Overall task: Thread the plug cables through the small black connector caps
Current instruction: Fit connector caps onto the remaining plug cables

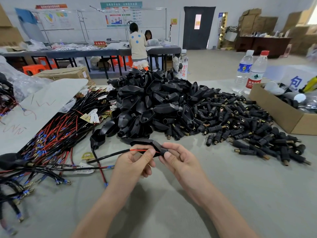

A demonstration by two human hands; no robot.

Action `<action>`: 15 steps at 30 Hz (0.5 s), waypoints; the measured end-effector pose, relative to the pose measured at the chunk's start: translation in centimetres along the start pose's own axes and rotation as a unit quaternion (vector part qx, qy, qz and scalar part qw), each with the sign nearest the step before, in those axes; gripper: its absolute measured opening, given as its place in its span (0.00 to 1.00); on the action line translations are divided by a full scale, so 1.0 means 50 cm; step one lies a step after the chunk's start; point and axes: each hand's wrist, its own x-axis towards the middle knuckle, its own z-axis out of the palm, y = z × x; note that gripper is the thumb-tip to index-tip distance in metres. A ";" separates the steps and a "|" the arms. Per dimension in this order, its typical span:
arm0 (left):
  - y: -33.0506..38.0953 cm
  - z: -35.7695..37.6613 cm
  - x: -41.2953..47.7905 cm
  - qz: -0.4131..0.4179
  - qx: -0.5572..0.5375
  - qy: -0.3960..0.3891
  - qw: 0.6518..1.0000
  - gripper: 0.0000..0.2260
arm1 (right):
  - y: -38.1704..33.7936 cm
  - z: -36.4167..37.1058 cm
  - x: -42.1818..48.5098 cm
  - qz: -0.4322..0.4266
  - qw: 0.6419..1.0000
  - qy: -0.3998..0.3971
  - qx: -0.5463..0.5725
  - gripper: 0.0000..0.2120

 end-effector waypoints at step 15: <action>-0.009 -0.017 0.023 0.048 0.037 0.078 0.995 0.07 | -0.023 -0.010 0.006 0.030 0.995 0.096 0.003 0.06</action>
